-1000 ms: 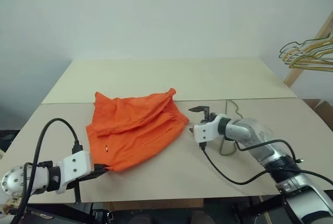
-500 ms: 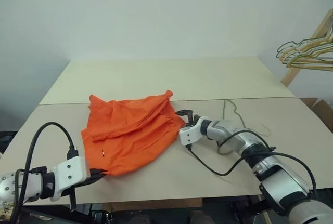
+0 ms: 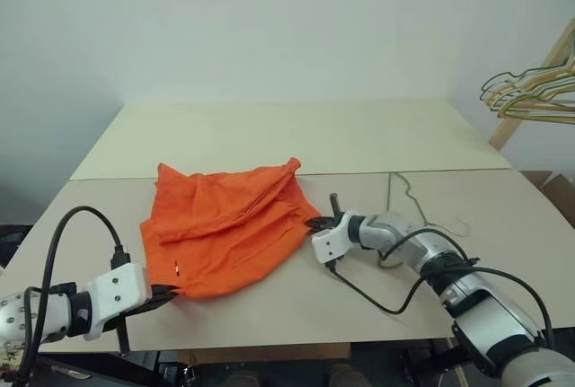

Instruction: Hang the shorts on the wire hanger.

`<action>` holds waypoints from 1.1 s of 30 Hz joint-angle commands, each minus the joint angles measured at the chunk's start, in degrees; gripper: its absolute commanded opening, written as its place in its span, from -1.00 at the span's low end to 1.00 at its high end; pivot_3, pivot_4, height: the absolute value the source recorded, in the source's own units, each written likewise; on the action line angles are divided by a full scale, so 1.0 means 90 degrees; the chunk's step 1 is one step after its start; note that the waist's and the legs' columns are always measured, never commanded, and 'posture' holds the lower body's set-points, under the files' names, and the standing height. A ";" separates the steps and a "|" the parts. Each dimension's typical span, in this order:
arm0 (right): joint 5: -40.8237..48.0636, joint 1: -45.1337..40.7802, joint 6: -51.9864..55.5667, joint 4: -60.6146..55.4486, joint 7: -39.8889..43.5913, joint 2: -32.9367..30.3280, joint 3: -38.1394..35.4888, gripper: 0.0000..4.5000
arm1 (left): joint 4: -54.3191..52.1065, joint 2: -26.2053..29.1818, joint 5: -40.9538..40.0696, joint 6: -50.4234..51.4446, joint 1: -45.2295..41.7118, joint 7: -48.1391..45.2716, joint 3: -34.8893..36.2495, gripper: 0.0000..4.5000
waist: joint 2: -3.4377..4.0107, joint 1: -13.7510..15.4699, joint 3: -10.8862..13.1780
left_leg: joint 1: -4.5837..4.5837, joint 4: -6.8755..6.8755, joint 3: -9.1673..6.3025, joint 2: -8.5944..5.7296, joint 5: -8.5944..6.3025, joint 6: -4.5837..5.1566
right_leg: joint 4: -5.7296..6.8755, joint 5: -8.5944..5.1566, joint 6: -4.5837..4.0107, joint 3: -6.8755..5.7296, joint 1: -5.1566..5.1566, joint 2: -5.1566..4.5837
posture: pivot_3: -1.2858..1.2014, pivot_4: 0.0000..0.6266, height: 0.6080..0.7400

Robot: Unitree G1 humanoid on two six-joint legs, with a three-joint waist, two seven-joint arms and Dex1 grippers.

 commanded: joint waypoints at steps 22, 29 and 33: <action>0.1519 -0.1978 0.4494 -0.1370 -0.0471 0.0094 -0.2108 -0.98 | 0.2560 -0.1495 0.2002 0.0710 -0.7335 0.4483 -0.1572 -1.00 | -0.0062 0.0264 0.0015 | 0.0087 -0.0002 -0.0013 -0.0001 -0.0003 0.0009 | -0.0006 0.0012 -0.0018 -0.0028 0.0061 0.0009 | 0.08 -1.00 1.00; 0.1160 -0.3192 0.3602 -0.0294 -0.3331 0.0274 -0.2622 -0.98 | 0.3402 -0.1608 0.1715 -0.1013 -0.9536 0.5810 -0.0628 -1.00 | -0.0085 -0.0203 -0.0042 | -0.0135 0.0028 -0.0041 -0.0056 0.0035 -0.0047 | 0.0167 0.0042 -0.0030 -0.0093 -0.0253 -0.0063 | 0.06 -1.00 1.00; 0.1298 -0.2240 0.3148 -0.1255 -0.2749 0.0100 -0.2480 -0.98 | 0.2487 -0.0990 0.0345 -0.0621 -0.8731 0.4267 -0.0135 -1.00 | -0.0083 -0.0577 -0.0046 | -0.0127 -0.0019 -0.0053 -0.0068 0.0012 -0.0007 | 0.0112 0.0043 -0.0028 -0.0105 -0.0249 -0.0076 | 0.05 -1.00 1.00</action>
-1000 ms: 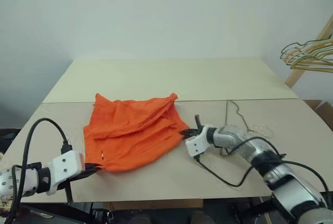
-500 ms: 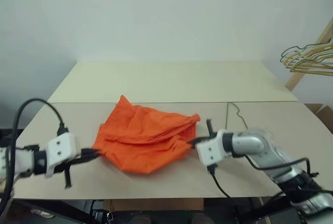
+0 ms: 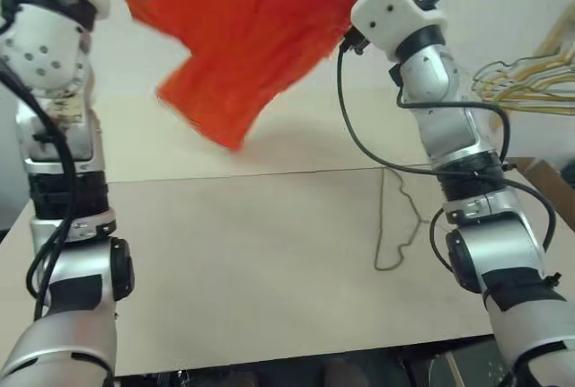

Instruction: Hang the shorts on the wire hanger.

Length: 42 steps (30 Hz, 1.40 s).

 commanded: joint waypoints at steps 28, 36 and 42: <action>0.1667 0.4291 -0.2787 -0.3031 0.6343 -0.2917 0.1490 -0.98 | -0.4392 0.2040 -0.2185 0.2207 1.0370 -0.6277 0.2341 -1.00 | 0.0052 0.0548 0.0105 | 0.0304 0.0006 0.0051 0.0054 -0.0100 0.0081 | -0.0157 -0.0007 -0.0002 0.0069 0.0349 0.0066 | 0.07 -1.00 1.00; 0.2107 0.4601 -0.2688 -0.3295 0.7356 -0.3332 0.1521 -0.98 | -0.4379 0.1983 -0.1534 0.1840 1.0783 -0.6231 0.1865 -1.00 | 0.0060 0.0627 0.0105 | 0.0309 0.0007 0.0060 0.0072 -0.0100 0.0082 | -0.0156 -0.0012 -0.0012 0.0066 0.0355 0.0074 | 0.08 -1.00 1.00; 0.1990 0.4515 -0.2649 -0.3181 0.7569 -0.3222 0.1526 -0.54 | -0.4343 0.1981 -0.1623 0.1801 1.0813 -0.6370 0.1669 -0.56 | 0.0057 0.0627 0.0105 | 0.0309 0.0006 0.0061 0.0074 -0.0101 0.0082 | -0.0156 -0.0012 -0.0012 0.0065 0.0353 0.0075 | 0.07 -1.00 1.00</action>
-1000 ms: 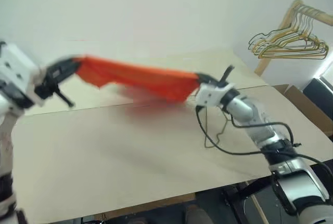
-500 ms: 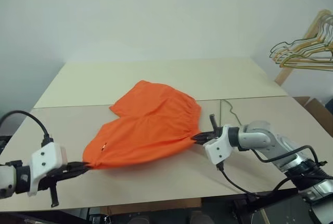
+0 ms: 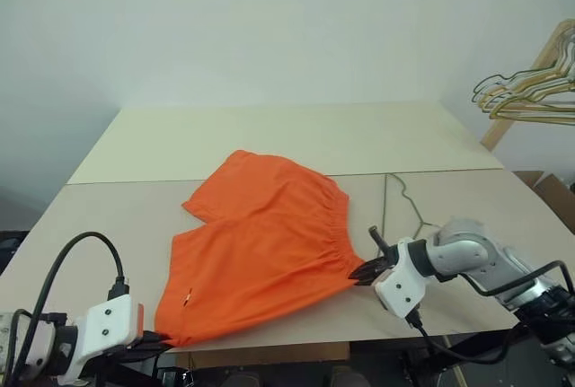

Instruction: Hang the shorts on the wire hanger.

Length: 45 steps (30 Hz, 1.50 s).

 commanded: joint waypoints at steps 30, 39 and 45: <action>0.1099 -0.1300 1.1575 -0.0519 -0.5482 0.3859 -0.3473 1.00 | 0.0143 -0.0532 -0.2913 0.1308 -0.3382 0.0575 -0.0205 0.99 | 0.0012 -0.0041 -0.0019 | -0.0209 0.0016 -0.0016 -0.0011 0.0048 -0.0104 | 0.0051 0.0018 -0.0023 -0.0006 -0.0234 -0.0010 | 0.01 -1.00 1.00; 0.1201 -0.1155 1.1874 -0.0289 -0.6041 0.4430 -0.3486 1.00 | 0.0197 -0.0640 -0.2764 0.1043 -0.3815 0.0669 -0.0726 0.99 | 0.0021 -0.0452 -0.0024 | -0.0199 0.0015 -0.0009 -0.0007 0.0051 -0.0098 | 0.0054 0.0025 -0.0026 0.0004 -0.0229 0.0009 | 0.00 -1.00 1.00; 0.1361 -0.1159 1.1727 -0.0090 -0.6066 0.4616 -0.3503 1.00 | 0.0127 -0.0686 -0.2692 0.0963 -0.3635 0.0658 -0.0743 0.99 | 0.0024 -0.0554 -0.0026 | -0.0197 0.0014 -0.0010 0.0008 0.0046 -0.0089 | 0.0056 0.0030 -0.0032 0.0014 -0.0229 0.0033 | 0.01 -1.00 1.00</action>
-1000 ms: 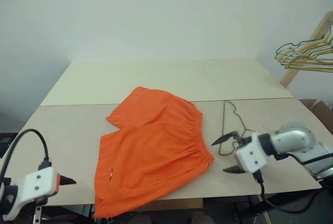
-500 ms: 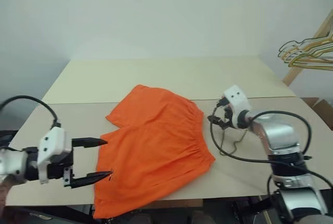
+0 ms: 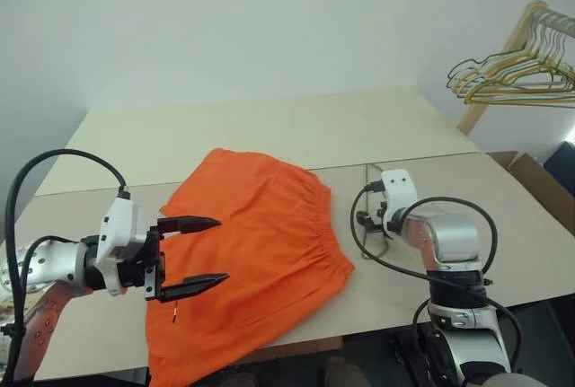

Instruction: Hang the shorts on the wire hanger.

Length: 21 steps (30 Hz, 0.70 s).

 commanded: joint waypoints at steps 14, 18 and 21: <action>0.0141 -0.0049 -0.0246 0.0824 -0.0200 0.0463 0.0083 0.46 | -0.0373 -0.0024 0.0249 -0.0325 0.0396 0.0194 -0.0109 1.00 | -0.0009 0.0021 -0.0053 | 0.0036 -0.0001 0.0001 0.0008 -0.0010 0.0016 | -0.0002 0.0007 -0.0002 0.0007 0.0029 0.0014 | 0.04 -1.00 1.00; 0.0090 0.0069 -0.0360 0.0940 -0.0275 0.0509 0.0209 -0.18 | -0.0369 0.0056 0.0405 -0.0381 0.0407 0.0194 -0.0165 1.00 | -0.0007 0.0020 -0.0057 | 0.0073 -0.0009 0.0001 0.0019 -0.0011 0.0017 | -0.0007 0.0009 -0.0005 0.0011 0.0064 0.0027 | 0.05 -1.00 1.00; 0.0087 0.0089 -0.0408 0.1029 -0.0296 0.0552 0.0225 -0.64 | -0.0353 0.0051 0.0457 -0.0429 0.0408 0.0210 -0.0178 1.00 | -0.0004 0.0022 -0.0057 | 0.0119 -0.0020 0.0001 0.0025 -0.0020 0.0021 | -0.0021 0.0008 -0.0005 0.0012 0.0116 0.0033 | 0.05 -1.00 1.00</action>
